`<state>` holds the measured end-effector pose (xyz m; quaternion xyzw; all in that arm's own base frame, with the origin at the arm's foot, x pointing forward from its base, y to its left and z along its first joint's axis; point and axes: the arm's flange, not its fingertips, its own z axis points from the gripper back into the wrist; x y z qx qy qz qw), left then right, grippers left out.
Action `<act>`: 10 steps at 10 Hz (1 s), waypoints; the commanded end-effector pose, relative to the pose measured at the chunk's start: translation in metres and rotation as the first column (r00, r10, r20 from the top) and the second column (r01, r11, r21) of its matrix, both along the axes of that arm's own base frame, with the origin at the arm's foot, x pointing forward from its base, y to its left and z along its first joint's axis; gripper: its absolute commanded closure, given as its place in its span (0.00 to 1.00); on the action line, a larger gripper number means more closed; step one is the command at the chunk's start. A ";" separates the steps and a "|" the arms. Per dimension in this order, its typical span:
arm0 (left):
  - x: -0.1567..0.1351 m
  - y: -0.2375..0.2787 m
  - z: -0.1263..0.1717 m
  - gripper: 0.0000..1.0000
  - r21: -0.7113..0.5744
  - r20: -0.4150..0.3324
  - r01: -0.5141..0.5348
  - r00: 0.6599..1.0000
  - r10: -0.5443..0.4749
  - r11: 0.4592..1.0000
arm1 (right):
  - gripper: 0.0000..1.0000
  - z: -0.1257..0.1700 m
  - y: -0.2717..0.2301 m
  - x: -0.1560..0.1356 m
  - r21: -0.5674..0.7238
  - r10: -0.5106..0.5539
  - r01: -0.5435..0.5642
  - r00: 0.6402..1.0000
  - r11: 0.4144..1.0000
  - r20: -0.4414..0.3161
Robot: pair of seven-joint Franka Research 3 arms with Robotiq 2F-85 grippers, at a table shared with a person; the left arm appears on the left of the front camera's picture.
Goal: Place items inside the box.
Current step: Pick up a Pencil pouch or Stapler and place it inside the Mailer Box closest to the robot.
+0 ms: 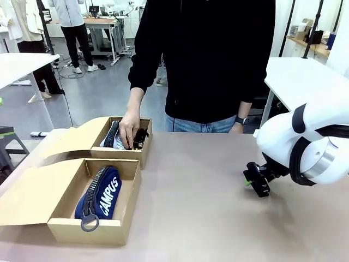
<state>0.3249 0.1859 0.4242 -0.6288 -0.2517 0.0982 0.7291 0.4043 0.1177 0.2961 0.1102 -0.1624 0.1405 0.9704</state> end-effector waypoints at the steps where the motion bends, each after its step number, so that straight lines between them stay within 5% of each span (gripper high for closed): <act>1: -0.001 0.000 0.000 0.00 -0.001 0.025 0.007 1.000 -0.006 1.000 | 0.00 0.003 -0.011 -0.044 -0.056 -0.006 0.006 1.000 0.998 0.010; 4: -0.001 0.000 0.000 0.00 -0.001 0.025 0.007 1.000 -0.006 1.000 | 0.00 0.007 -0.016 -0.045 -0.072 0.006 -0.006 1.000 0.997 0.006; 5: -0.001 0.000 0.000 0.00 -0.001 0.025 0.007 1.000 -0.006 1.000 | 0.60 0.008 -0.015 -0.046 -0.076 0.014 -0.013 1.000 0.997 0.003; 6: -0.001 0.000 0.000 0.00 -0.001 0.025 0.007 1.000 -0.006 1.000 | 0.60 0.009 -0.013 -0.047 -0.071 0.029 -0.029 1.000 0.997 0.000; 7: -0.001 0.000 0.000 0.00 -0.001 0.025 0.007 1.000 -0.006 1.000 | 1.00 0.010 -0.012 -0.047 -0.081 0.033 -0.033 0.999 0.996 0.005; 8: -0.001 0.000 0.000 0.00 -0.001 0.025 0.007 1.000 -0.006 1.000 | 0.65 0.011 -0.008 -0.047 -0.087 0.043 -0.043 0.999 0.995 -0.001; 9: -0.001 0.000 0.000 0.00 -0.001 0.025 0.007 1.000 -0.006 1.000 | 1.00 0.007 -0.005 -0.047 -0.103 0.047 -0.047 0.999 0.994 -0.005; 10: -0.001 0.000 0.000 0.00 -0.001 0.025 0.007 1.000 -0.006 1.000 | 1.00 0.003 -0.003 -0.048 -0.104 0.057 -0.059 0.998 0.993 -0.021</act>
